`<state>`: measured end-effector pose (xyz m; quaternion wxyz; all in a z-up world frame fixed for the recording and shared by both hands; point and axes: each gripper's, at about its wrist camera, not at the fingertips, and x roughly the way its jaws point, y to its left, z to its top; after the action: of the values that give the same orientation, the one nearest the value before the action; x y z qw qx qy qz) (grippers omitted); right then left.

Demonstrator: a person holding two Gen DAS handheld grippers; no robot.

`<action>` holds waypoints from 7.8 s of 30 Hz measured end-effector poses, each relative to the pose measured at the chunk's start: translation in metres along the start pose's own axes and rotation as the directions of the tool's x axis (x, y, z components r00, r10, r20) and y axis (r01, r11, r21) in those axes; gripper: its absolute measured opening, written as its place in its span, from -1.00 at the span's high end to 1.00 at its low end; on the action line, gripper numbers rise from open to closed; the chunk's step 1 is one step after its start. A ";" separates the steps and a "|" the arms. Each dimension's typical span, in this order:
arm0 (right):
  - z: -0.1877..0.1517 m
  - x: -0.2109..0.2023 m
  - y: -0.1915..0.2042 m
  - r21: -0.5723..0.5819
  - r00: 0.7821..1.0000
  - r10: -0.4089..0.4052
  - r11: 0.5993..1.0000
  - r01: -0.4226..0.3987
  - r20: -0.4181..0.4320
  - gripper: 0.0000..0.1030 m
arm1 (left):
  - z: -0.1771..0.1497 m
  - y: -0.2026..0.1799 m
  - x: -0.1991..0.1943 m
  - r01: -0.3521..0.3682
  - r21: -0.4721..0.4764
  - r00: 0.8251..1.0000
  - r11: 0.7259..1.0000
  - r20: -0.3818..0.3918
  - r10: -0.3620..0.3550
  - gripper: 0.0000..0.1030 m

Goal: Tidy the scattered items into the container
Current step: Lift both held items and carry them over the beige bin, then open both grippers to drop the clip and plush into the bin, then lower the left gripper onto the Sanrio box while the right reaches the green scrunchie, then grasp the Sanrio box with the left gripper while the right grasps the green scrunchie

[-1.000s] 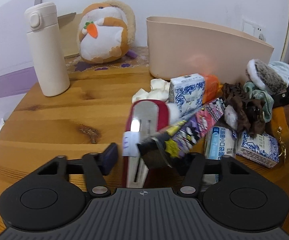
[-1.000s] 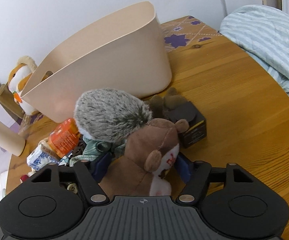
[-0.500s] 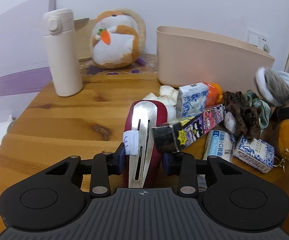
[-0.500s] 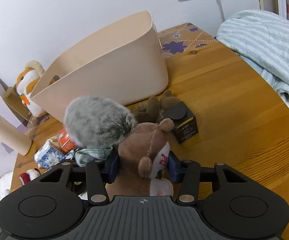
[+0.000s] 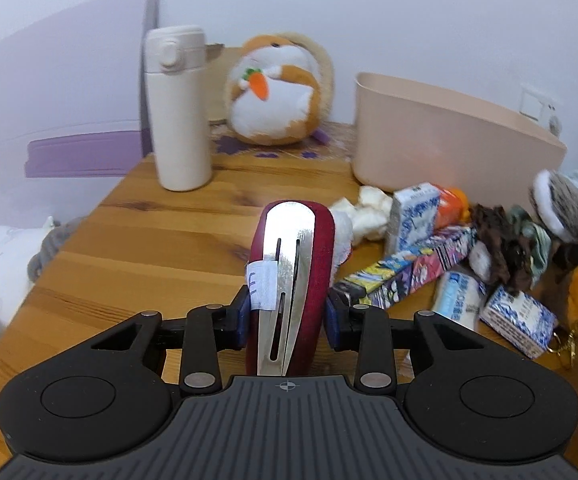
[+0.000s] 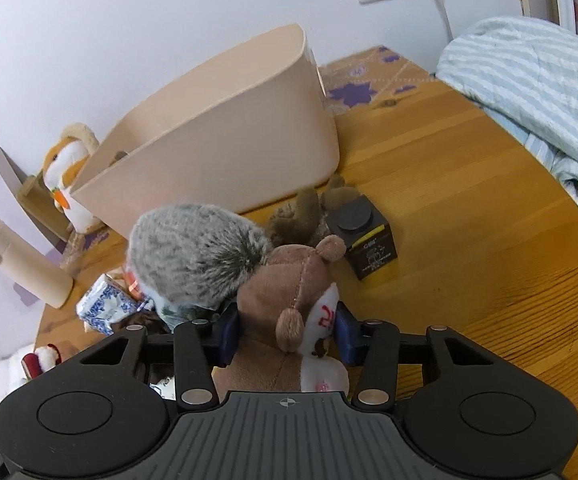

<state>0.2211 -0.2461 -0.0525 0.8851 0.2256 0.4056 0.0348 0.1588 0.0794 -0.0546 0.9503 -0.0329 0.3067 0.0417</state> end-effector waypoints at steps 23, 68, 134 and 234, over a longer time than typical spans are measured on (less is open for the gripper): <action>0.040 -0.067 0.024 -0.101 0.980 0.078 0.993 -0.060 0.182 0.14 | 0.063 -0.034 -0.033 0.073 0.035 0.984 0.997 0.160 -0.077 0.30; 0.166 0.048 0.054 -0.080 0.943 -0.020 0.996 0.049 0.331 0.13 | 0.184 -0.161 0.154 0.065 0.166 0.993 0.984 0.087 -0.080 0.28; 0.004 -0.049 0.074 -0.543 0.902 -0.047 0.784 0.299 0.430 -0.99 | 0.092 -0.073 0.029 0.112 0.243 0.978 0.964 0.143 -0.150 -0.61; -0.047 0.007 0.039 -0.281 0.937 0.080 0.960 0.020 0.341 0.96 | -0.014 -0.070 0.065 0.373 0.215 0.927 0.903 -0.041 -0.373 0.54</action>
<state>0.1958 -0.1920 -0.0671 0.9652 0.1072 0.2295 0.0648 0.2099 0.0123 -0.1013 0.9387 0.0141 0.2967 -0.1748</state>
